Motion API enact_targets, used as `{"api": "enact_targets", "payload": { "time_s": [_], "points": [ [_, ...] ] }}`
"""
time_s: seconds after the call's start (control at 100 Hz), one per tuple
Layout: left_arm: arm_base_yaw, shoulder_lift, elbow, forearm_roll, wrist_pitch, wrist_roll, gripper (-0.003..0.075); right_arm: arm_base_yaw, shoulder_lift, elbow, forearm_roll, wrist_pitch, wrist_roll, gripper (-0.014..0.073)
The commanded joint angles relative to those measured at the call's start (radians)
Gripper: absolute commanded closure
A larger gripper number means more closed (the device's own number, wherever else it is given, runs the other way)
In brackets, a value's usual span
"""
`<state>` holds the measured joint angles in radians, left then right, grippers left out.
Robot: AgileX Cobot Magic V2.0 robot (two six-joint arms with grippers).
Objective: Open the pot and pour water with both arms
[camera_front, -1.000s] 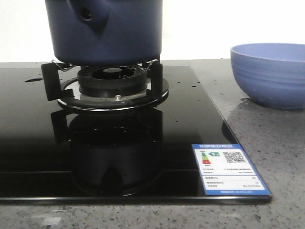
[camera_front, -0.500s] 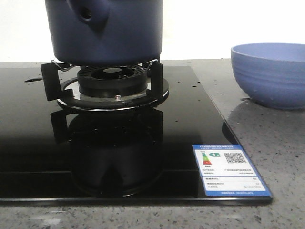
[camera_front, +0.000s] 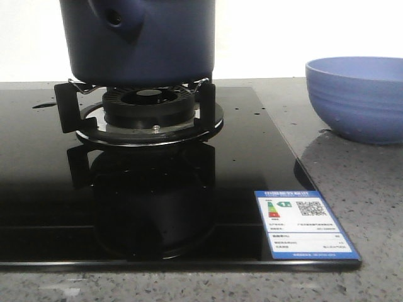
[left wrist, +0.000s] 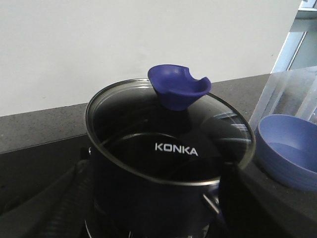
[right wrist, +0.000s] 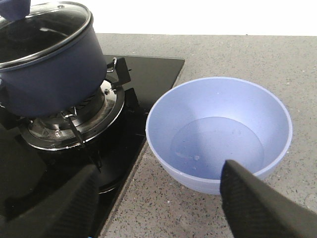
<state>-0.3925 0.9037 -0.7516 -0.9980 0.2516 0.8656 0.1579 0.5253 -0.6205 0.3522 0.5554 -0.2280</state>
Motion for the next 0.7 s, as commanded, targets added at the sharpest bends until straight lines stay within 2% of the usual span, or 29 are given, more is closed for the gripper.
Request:
{"api": "enact_targets", "payload": {
  "time_s": [0.0, 0.25, 0.35, 0.69],
  "points": [
    [-0.024, 0.092, -0.105, -0.036, -0.065, 0.047, 0.0226, 0.003, 0.014, -0.037, 0.011, -0.079, -0.013, 0.0123],
    [-0.025, 0.311, -0.293, -0.036, -0.005, 0.083, 0.0223, 0.003, 0.014, -0.037, 0.011, -0.069, -0.013, 0.0123],
    [-0.025, 0.362, -0.356, -0.036, 0.026, 0.083, 0.0197, 0.003, 0.014, -0.037, 0.011, -0.069, -0.013, 0.0123],
    [-0.025, 0.444, -0.442, -0.053, 0.077, 0.085, 0.0183, 0.003, 0.014, -0.037, 0.011, -0.065, -0.013, 0.0123]
  ]
}}
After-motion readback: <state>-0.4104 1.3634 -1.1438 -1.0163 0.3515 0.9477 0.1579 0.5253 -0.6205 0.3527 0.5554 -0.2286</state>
